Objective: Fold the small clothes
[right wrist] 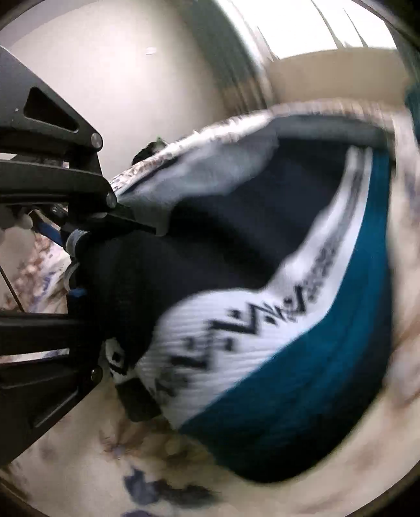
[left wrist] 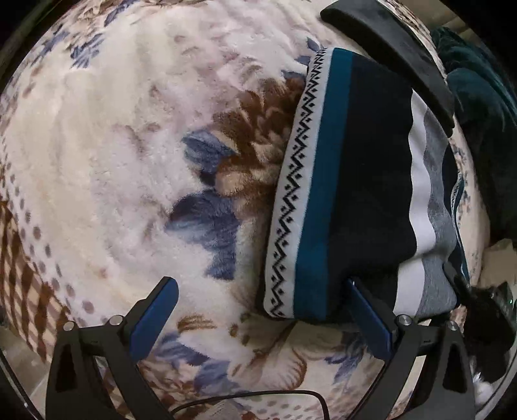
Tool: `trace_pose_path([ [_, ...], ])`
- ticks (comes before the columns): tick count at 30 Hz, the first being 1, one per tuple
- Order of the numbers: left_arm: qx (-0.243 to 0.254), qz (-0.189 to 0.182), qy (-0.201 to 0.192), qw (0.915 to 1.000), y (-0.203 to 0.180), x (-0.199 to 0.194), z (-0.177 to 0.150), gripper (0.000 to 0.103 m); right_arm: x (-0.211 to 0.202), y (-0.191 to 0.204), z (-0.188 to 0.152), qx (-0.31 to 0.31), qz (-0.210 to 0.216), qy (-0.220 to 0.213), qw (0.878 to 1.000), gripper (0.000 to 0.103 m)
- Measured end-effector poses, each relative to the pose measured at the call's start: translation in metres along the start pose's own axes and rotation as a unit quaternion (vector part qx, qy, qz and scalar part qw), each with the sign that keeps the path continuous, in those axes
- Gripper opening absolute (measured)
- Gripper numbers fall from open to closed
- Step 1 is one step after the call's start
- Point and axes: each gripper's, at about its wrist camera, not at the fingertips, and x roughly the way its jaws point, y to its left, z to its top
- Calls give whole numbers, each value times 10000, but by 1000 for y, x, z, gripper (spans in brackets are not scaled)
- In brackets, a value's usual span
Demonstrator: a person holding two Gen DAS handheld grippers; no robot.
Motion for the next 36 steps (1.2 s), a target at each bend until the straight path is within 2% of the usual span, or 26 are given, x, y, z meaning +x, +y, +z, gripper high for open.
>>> trace_pose_path([
  [1, 28, 28, 39, 10000, 2, 1, -1, 103, -6, 5, -4, -281, 48, -91, 9996, 25],
  [3, 84, 63, 65, 9999, 8, 1, -2, 103, -4, 2, -6, -559, -219, -29, 9982, 27],
  [5, 98, 56, 31, 9999, 10, -2, -2, 103, 3, -14, -2, -599, -907, 281, 9937, 47],
  [6, 131, 41, -36, 9999, 9, -6, -1, 103, -1, -20, -2, -513, -1085, 341, 9922, 59],
  [8, 231, 70, -138, 9996, 8, -11, 6, 103, -15, -17, -2, -530, -1070, 363, 9922, 59],
  [12, 327, 98, -477, 9983, -3, -19, 38, 103, -53, 15, 2, -1104, -1617, 2, 9806, 61],
  [16, 496, -124, -721, 9961, -28, -18, 88, 103, -69, 56, 40, -1618, -1686, -164, 9722, 61],
  [18, 733, 55, -820, 9939, -45, -13, 112, 103, -63, 77, 61, -1894, -1869, -236, 9637, 61],
  [22, 1166, 509, -809, 9886, -61, 17, 163, 103, -42, 89, 101, -2301, -2156, -40, 9490, 61],
  [23, 1192, 619, -765, 9880, -60, 25, 171, 103, -36, 94, 104, -2411, -2231, 33, 9445, 61],
  [26, 930, 601, -591, 9921, -45, 38, 193, 103, -15, 101, 118, -2611, -2566, 102, 9305, 61],
  [27, 760, 407, -545, 9948, -36, 33, 196, 103, -10, 100, 123, -2579, -2701, 158, 9275, 61],
  [30, 562, -339, -713, 9953, -18, 3, 184, 103, -10, 99, 134, -2514, -2539, 169, 9338, 61],
  [32, 576, -757, -836, 9920, -4, -13, 165, 103, -20, 91, 142, -2469, -2275, 228, 9417, 75],
  [33, 618, -968, -825, 9900, 5, -18, 149, 103, -21, 84, 148, -2423, -2079, 372, 9469, 92],
  [34, 669, -1067, -784, 9889, 9, -18, 138, 103, -19, 76, 154, -2369, -1888, 571, 9513, 96],
  [35, 722, -1117, -736, 9884, 13, -16, 127, 103, -17, 69, 156, -2345, -1807, 717, 9525, 96],
  [36, 779, -1135, -569, 9888, 18, -5, 110, 103, -9, 59, 163, -2331, -1845, 965, 9499, 96],
])
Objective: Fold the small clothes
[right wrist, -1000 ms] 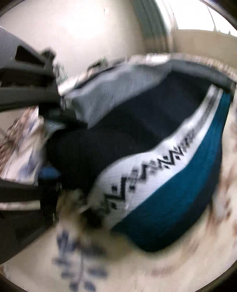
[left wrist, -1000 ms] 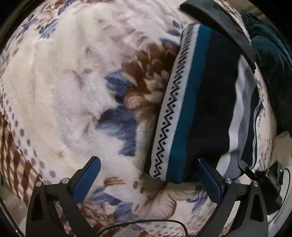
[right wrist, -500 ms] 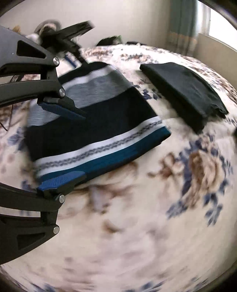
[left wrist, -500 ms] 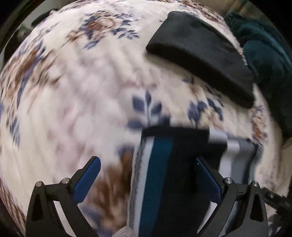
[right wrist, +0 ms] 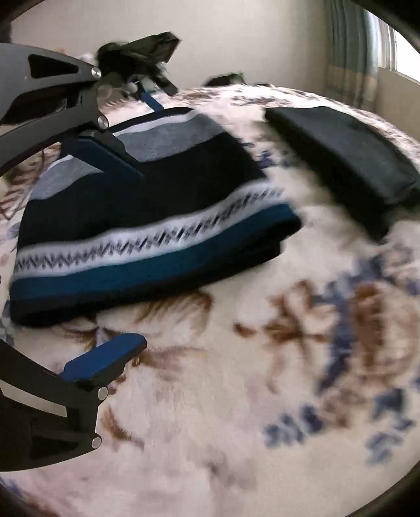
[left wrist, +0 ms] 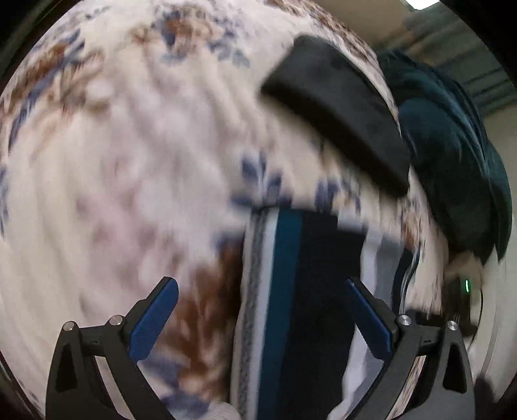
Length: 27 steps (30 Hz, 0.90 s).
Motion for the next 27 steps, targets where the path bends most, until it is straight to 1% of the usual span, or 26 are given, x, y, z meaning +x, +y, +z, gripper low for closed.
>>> trace_pose_path([
  [2, -64, -172, 288, 9994, 9, 12, -21, 103, 16, -8, 4, -130, 240, 316, 9991, 96],
  [3, -97, -241, 351, 9990, 11, 17, -31, 103, 22, -9, 5, -194, 312, 410, 9985, 98],
  [4, -109, -358, 332, 9987, 12, 18, -39, 103, 27, -7, 6, -277, 365, 451, 9979, 99],
  [5, -94, -425, 279, 9987, 10, 16, -44, 103, 31, -3, 8, -361, 505, 488, 9969, 99],
  [6, -68, -473, 181, 9987, 8, 15, -45, 103, 35, 2, 10, -452, 673, 568, 9951, 99],
  [7, -70, -534, 141, 9985, 6, 15, -47, 103, 39, 6, 12, -485, 756, 589, 9942, 99],
  [8, -97, -640, 114, 9978, 4, 16, -45, 103, 42, 9, 13, -516, 828, 598, 9934, 99],
  [10, -143, -751, 122, 9970, -5, 22, -44, 103, 48, 15, 16, -505, 1116, 621, 9905, 98],
  [11, -67, -778, 127, 9969, -10, 25, -42, 103, 51, 16, 16, -490, 1208, 661, 9893, 98],
  [12, 15, -735, 82, 9973, -16, 29, -42, 96, 53, 18, 15, -482, 1310, 698, 9877, 94],
  [13, 63, -758, 65, 9971, -19, 29, -40, 89, 54, 19, 13, -481, 1359, 701, 9871, 82],
  [14, 84, -816, 58, 9966, -20, 30, -36, 67, 55, 19, 11, -470, 1335, 724, 9873, 72],
  [15, 96, -891, 37, 9960, -22, 30, -32, 39, 56, 20, 10, -446, 1314, 722, 9877, 52],
  [16, 74, -983, 37, 9951, -23, 27, -29, 32, 56, 17, 8, -322, 1335, 661, 9883, 44],
  [17, 103, -997, 8, 9950, -28, 25, -27, 28, 55, 15, 7, -231, 1404, 616, 9879, 41],
  [18, 172, -977, -44, 9951, -31, 21, -25, 26, 52, 15, 6, -210, 1443, 544, 9878, 32],
  [19, 279, -943, -92, 9951, -36, 15, -25, 25, 47, 15, 4, -186, 1445, 444, 9883, 29],
  [22, 348, -1008, -133, 9942, -48, 7, -17, 20, 33, 23, -3, -216, 1341, 174, 9906, 24],
  [27, 476, -1140, -277, 9920, -64, -16, 8, 18, 7, 34, -5, -216, 1405, -75, 9898, 22],
])
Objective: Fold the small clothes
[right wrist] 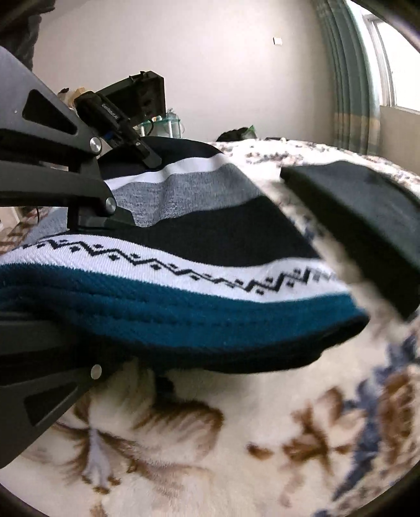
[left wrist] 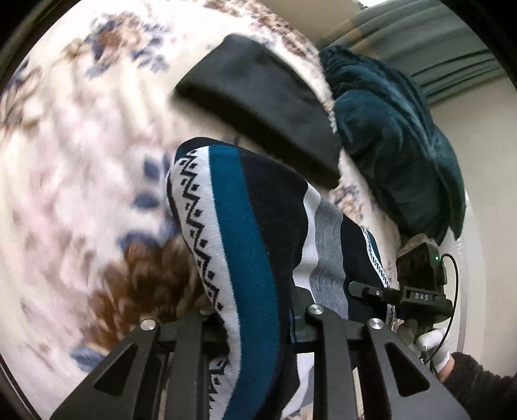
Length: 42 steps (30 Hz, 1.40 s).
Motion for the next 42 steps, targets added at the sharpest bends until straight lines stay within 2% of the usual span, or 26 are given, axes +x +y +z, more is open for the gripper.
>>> trace_pose_path([
  [5, 264, -93, -132, 9995, -26, -6, 56, 18, -30, 33, 9, -172, 147, -360, 9991, 22],
  [8, 462, -97, -183, 9987, -46, 1, 112, 18, -47, 55, 34, -207, 212, -616, 9977, 22],
  [12, 602, -115, -208, 9979, -60, 18, 185, 18, -63, 81, 92, -220, 233, -965, 9948, 22],
  [15, 743, 15, -187, 9971, -60, 42, 247, 19, -71, 91, 137, -225, 215, -1156, 9928, 22],
  [20, 848, 403, 70, 9956, -41, 95, 307, 20, -53, 98, 226, -213, -36, -1313, 9911, 22],
  [22, 733, 662, 409, 9943, -21, 126, 321, 25, -44, 92, 252, -198, -235, -1285, 9912, 22],
  [23, 693, 724, 476, 9938, -14, 131, 322, 27, -37, 88, 263, -192, -348, -1240, 9915, 22],
  [24, 606, 719, 559, 9940, -4, 139, 324, 36, -23, 88, 277, -127, -469, -1144, 9922, 22],
  [27, 483, 615, 634, 9949, 5, 136, 325, 48, -4, 75, 298, 129, -913, -936, 9913, 33],
  [28, 495, 665, 648, 9944, 5, 131, 323, 52, -4, 71, 298, 207, -1072, -912, 9898, 48],
  [29, 514, 788, 637, 9935, 5, 126, 322, 62, -7, 67, 295, 334, -1227, -911, 9877, 54],
  [30, 567, 982, 559, 9920, 4, 117, 319, 71, -10, 72, 285, 326, -1297, -949, 9865, 54],
  [32, 776, 1248, 279, 9887, 0, 98, 305, 74, -28, 66, 273, 175, -1560, -1060, 9819, 54],
  [33, 897, 1530, 136, 9841, 1, 94, 297, 78, -34, 65, 264, 108, -1835, -1127, 9765, 54],
  [35, 1182, 2029, 111, 9720, 4, 100, 279, 89, -45, 61, 254, 52, -2099, -1214, 9701, 65],
  [36, 1254, 2252, 158, 9661, 7, 107, 272, 89, -46, 64, 250, 46, -2329, -1252, 9644, 75],
  [37, 1293, 2336, 187, 9635, 8, 110, 268, 89, -48, 61, 243, 25, -2568, -1292, 9578, 83],
  [39, 1396, 2623, -19, 9548, 1, 106, 258, 89, -54, 59, 236, 16, -2950, -1402, 9452, 90],
  [42, 1558, 2744, -380, 9481, -24, 84, 242, 89, -63, 92, 218, -168, -3496, -1811, 9191, 93],
])
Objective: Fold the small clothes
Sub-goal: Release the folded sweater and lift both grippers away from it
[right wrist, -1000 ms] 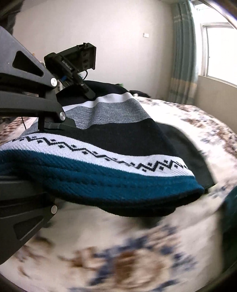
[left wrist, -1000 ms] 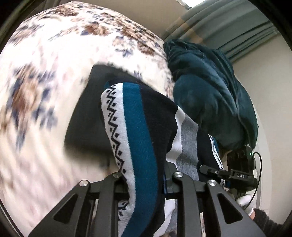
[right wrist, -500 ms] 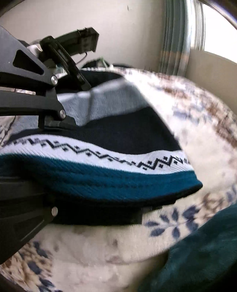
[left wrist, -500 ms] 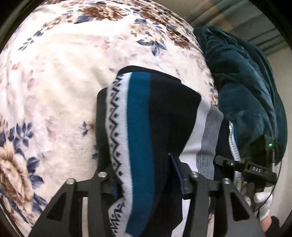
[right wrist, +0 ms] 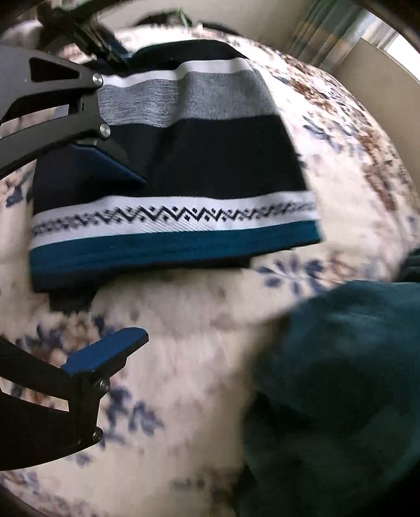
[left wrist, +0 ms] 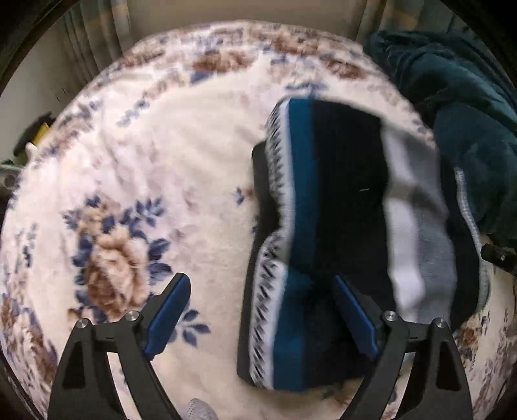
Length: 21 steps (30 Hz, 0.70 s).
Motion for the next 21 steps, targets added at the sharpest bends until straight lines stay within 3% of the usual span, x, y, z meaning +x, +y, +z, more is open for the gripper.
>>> trace_pose_path([
  [1, 93, 97, -144, 9998, -6, -12, -3, 89, -15, 7, -7, -123, -220, -233, 9994, 102],
  [4, 366, 367, -597, 9969, -22, -59, -18, 100, -56, 30, -30, -420, -721, -788, 9934, 103],
  [7, 313, 454, -700, 9960, -24, -95, -31, 101, -98, 40, -57, -479, -965, -1122, 9878, 103],
  [8, 286, 496, -691, 9960, -25, -105, -34, 101, -101, 61, -51, -463, -987, -1173, 9871, 103],
  [13, 201, 443, -778, 9958, -30, -174, -49, 101, -181, 74, -97, -432, -1045, -1396, 9837, 103],
  [21, 149, 313, -1231, 9918, -42, -309, -79, 101, -317, 92, -165, -620, -999, -1902, 9747, 103],
])
